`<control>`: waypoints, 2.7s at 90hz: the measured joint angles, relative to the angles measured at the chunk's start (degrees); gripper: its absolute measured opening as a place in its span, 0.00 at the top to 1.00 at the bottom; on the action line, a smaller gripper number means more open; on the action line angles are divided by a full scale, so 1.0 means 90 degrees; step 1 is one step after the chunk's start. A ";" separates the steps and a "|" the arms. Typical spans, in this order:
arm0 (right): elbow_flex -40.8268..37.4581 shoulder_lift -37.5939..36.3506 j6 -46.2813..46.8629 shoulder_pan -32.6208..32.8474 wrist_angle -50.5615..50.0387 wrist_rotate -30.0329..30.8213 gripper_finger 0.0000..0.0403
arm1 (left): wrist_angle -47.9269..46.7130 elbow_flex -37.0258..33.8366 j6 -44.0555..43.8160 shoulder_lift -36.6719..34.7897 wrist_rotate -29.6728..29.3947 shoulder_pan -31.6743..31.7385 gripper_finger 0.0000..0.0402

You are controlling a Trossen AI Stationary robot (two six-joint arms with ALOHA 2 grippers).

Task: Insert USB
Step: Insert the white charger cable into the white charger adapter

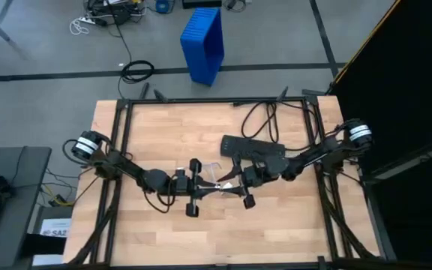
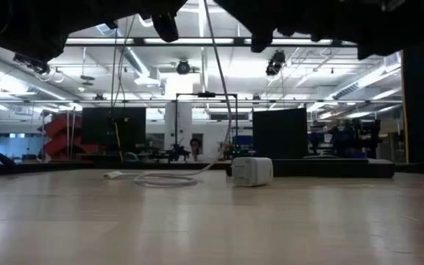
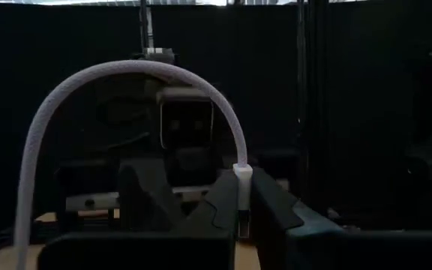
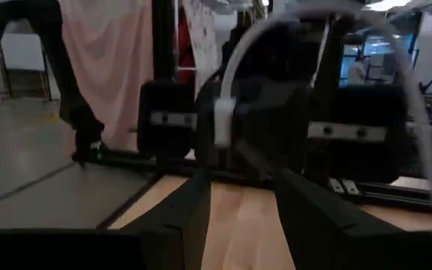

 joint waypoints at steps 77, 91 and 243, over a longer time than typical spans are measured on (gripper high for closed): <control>0.0003 0.0089 0.0269 -0.0045 0.0216 -0.0044 0.74 | -0.0031 -0.0002 0.0119 0.0000 -0.0012 0.0094 1.00; 0.0005 0.0087 0.0272 -0.0086 0.0058 -0.0156 0.73 | 0.0047 -0.0001 0.0219 -0.0028 -0.0141 0.0120 1.00; 0.0007 0.0087 0.0002 -0.0086 0.0073 -0.0026 1.00 | -0.0347 -0.0002 -0.0116 -0.0029 -0.0213 0.0143 0.97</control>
